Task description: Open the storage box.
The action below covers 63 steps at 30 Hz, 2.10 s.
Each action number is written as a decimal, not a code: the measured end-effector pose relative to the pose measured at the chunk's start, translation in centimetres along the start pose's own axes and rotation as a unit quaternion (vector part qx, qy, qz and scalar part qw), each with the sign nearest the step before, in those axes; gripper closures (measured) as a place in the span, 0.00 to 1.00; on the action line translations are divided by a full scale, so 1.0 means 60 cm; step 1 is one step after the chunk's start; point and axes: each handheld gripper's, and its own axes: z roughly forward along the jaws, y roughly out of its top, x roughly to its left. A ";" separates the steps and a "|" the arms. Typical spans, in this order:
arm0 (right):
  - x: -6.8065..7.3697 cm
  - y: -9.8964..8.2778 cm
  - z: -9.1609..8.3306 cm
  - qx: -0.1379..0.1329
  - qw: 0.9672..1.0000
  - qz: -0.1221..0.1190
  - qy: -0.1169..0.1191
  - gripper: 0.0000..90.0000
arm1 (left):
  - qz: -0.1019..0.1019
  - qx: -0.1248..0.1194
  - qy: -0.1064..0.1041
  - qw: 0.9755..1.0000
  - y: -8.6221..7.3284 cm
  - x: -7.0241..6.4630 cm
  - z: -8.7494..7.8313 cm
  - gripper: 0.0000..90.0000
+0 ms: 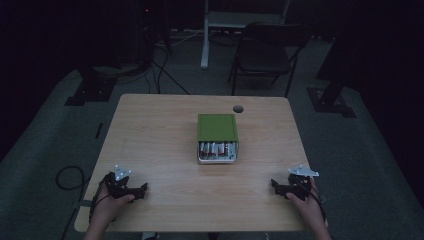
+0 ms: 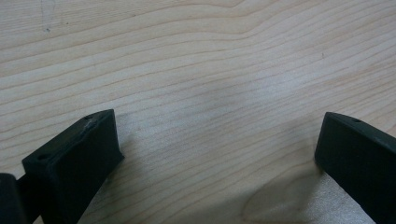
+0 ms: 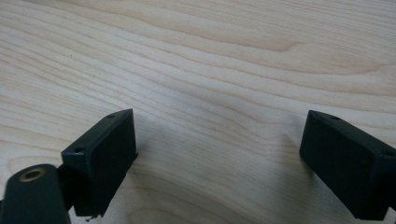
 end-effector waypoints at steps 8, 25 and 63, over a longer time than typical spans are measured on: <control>0.000 0.000 0.000 0.001 1.000 0.000 0.001 0.11 | 0.001 0.000 0.000 1.000 0.000 0.000 0.000 0.01; 0.000 0.000 0.000 0.000 1.000 0.000 0.000 0.11 | 0.059 -0.022 0.019 0.998 -0.003 -0.022 -0.005 0.01; 0.000 0.000 0.000 0.000 1.000 0.000 0.000 0.11 | 0.190 -0.063 0.004 0.980 0.056 -0.119 0.012 0.04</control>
